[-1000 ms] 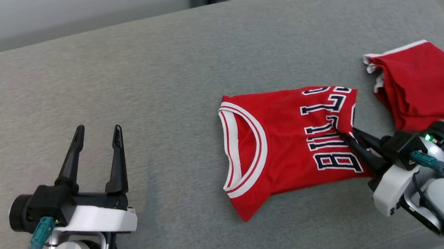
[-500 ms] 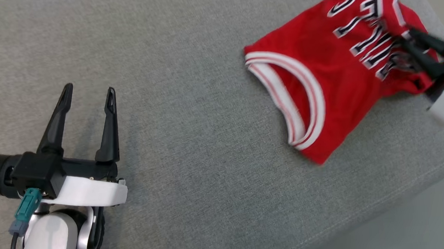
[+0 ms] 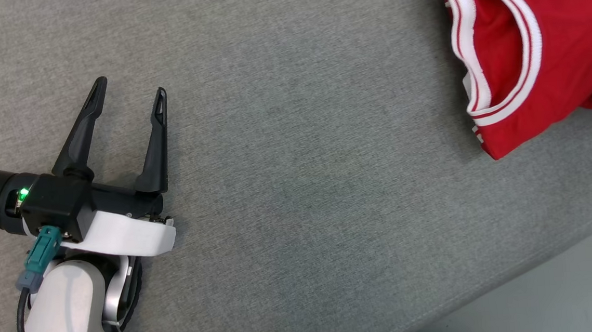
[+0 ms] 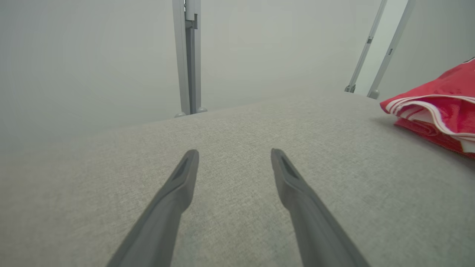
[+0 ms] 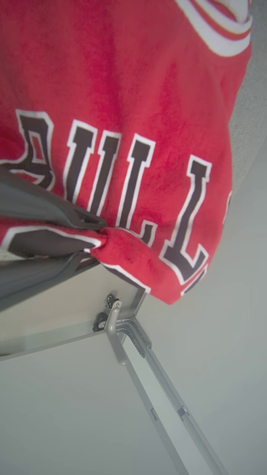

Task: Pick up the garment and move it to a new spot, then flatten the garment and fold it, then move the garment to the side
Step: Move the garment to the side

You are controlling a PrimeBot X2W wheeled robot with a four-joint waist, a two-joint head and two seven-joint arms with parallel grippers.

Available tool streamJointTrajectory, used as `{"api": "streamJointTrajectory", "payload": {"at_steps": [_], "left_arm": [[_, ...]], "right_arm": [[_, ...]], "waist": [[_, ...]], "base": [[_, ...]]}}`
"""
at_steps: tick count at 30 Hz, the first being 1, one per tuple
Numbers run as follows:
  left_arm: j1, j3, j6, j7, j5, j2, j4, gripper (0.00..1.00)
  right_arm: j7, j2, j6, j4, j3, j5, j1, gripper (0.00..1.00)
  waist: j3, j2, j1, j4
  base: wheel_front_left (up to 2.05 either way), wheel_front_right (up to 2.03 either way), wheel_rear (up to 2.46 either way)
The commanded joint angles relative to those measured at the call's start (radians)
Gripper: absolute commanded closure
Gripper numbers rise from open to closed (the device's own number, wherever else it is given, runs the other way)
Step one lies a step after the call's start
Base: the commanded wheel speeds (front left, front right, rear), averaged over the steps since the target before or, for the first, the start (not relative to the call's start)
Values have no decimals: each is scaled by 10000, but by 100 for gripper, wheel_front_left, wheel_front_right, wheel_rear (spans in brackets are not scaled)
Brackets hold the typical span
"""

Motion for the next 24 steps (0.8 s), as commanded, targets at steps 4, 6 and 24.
{"api": "streamJointTrajectory", "payload": {"at_steps": [4,6,24], "left_arm": [[-244,-58,43,23,80,60,-18,0],[-206,-53,71,10,68,71,-27,0],[1219,328,547,-826,-669,-275,924,0]], "right_arm": [[-194,561,-15,1610,-223,427,-269,0],[-279,819,-14,2142,-390,534,-313,0],[-312,2734,-12,-1775,-4999,-739,3395,0]], "waist": [[190,0,0,346],[185,0,0,424],[-2513,0,0,504]], "base": [[0,0,0],[0,0,0],[0,0,0]]}}
